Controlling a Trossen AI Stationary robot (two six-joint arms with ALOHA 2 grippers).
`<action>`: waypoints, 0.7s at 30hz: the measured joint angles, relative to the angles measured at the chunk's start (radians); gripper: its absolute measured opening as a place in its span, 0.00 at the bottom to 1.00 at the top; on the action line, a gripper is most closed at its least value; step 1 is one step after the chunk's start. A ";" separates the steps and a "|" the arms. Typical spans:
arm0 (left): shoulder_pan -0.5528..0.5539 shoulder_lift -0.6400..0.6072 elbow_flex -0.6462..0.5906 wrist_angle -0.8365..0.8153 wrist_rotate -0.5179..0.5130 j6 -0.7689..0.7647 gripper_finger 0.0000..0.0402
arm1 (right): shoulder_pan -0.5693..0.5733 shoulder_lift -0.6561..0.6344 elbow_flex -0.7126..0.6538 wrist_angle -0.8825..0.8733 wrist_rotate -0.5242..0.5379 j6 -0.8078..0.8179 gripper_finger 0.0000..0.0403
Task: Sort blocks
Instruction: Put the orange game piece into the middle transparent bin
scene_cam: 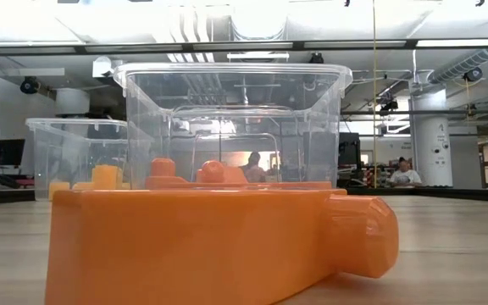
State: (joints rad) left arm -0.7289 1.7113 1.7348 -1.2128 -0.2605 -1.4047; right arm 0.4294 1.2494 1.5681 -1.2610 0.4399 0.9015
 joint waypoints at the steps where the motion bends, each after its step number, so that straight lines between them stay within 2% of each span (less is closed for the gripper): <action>1: -0.008 0.024 0.000 0.028 -0.009 0.007 0.81 | 0.000 0.000 0.000 0.000 0.003 -0.001 0.03; 5: -0.032 0.120 0.000 0.126 -0.027 0.012 0.81 | 0.000 0.003 0.000 0.000 0.006 -0.027 0.03; 9: -0.036 0.215 0.038 0.129 -0.040 0.008 0.81 | 0.000 0.013 -0.001 0.001 0.007 -0.039 0.03; 15: -0.035 0.331 0.111 0.115 -0.122 0.040 0.81 | -0.004 0.015 -0.001 0.001 0.017 -0.046 0.03; 21: -0.031 0.406 0.137 0.125 -0.140 0.064 0.81 | -0.014 0.015 -0.001 0.002 0.017 -0.047 0.03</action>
State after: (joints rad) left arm -0.7604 2.1169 1.8717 -1.0880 -0.4001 -1.3409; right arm 0.4150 1.2644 1.5670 -1.2594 0.4568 0.8543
